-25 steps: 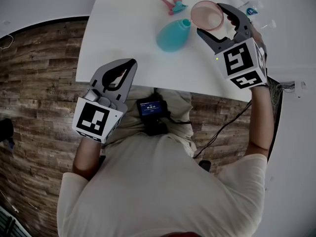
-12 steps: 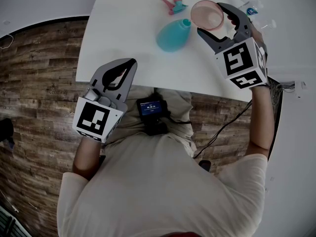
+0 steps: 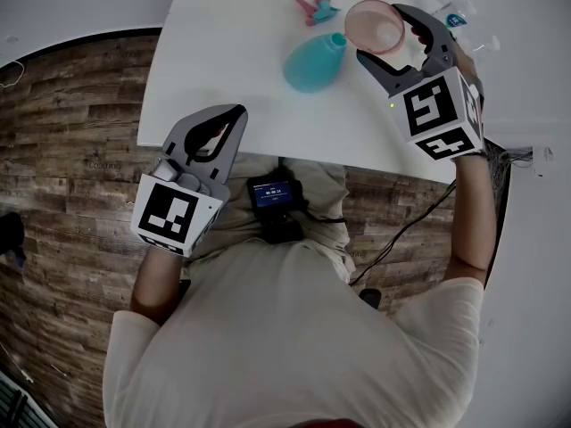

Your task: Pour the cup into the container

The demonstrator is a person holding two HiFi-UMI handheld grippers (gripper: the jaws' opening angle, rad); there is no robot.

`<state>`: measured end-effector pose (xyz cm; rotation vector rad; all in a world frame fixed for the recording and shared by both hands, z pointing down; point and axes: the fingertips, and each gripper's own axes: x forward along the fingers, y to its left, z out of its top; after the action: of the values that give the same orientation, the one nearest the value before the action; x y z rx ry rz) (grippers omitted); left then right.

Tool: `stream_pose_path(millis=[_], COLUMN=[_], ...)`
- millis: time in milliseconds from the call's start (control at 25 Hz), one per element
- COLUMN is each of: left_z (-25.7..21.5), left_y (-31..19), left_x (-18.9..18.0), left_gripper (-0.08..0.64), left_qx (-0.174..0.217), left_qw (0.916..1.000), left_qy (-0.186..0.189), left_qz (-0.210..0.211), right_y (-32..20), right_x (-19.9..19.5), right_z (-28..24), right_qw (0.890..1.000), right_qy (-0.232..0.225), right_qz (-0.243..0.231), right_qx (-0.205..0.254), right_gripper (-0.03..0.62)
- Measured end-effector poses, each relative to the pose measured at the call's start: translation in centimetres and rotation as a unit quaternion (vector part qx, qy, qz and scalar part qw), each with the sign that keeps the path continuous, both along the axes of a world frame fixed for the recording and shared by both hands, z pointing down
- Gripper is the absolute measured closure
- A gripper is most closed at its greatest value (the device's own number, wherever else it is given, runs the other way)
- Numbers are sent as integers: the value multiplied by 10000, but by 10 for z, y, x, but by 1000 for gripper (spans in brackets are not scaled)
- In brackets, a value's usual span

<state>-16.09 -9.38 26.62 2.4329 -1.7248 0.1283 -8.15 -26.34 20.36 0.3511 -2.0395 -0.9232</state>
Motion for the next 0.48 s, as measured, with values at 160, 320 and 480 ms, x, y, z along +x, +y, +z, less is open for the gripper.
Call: stream_pose_path(millis=[160,320,480], left_z=[0,-1,0], left_y=[0,0,1], left_x=[0,-1,-1], left_gripper=[548,548,548], left_qx=[-31,-43,-6], left_qw=[10000,10000,10000], left_qy=[30,40,9], left_qz=[-15,-16,-2], right_y=[1,1,2], right_x=[-1,-2,-3], right_z=[0,-1,-1], right_qw=[10000,10000,9999], right_qy=[16,31,71], right_qz=[-15,-26,-38], right_qx=[3,17,82], right_gripper=[232,232,232])
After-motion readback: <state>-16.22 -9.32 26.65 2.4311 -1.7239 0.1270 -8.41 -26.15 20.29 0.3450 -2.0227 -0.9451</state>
